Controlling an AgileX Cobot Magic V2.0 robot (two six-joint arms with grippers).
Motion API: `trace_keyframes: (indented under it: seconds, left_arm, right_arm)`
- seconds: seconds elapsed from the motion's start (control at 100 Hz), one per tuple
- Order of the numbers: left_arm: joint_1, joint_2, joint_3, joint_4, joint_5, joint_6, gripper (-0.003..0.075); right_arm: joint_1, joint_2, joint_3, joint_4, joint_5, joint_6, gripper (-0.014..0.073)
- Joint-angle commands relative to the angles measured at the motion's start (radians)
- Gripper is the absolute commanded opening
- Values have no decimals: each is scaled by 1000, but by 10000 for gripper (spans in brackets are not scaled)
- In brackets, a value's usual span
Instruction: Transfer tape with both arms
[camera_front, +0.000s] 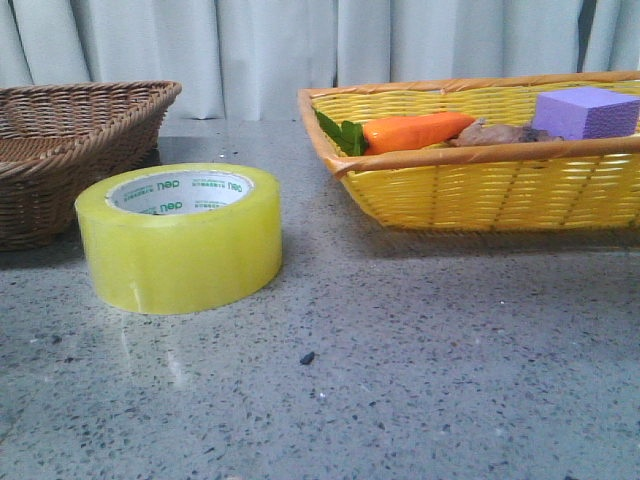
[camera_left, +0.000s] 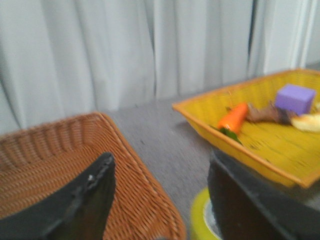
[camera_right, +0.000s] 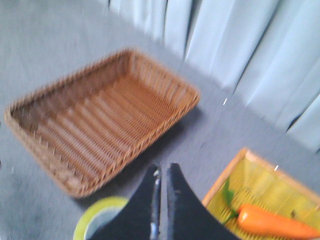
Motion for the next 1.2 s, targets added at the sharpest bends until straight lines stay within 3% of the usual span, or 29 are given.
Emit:
trace_keyframes:
  seconds: [0.0,0.49,0.74,1.19]
  left_arm:
    - [-38,69,-74,-28,-20,0,396]
    - [-261,573,-429,-46,412,0,396]
    - [-276,760,-531,-85,496,0,396]
    - [-276,905,-543,-154,465,50,379]
  right_arm:
    - [1,-75,-29,-63,-115,12,-68]
    - [1,-140,-28,-103,-14,12,-68]
    - [1,-164,-28,-145,-23,13,-68]
    - [1,-199,-28,-147,-17,13,-68]
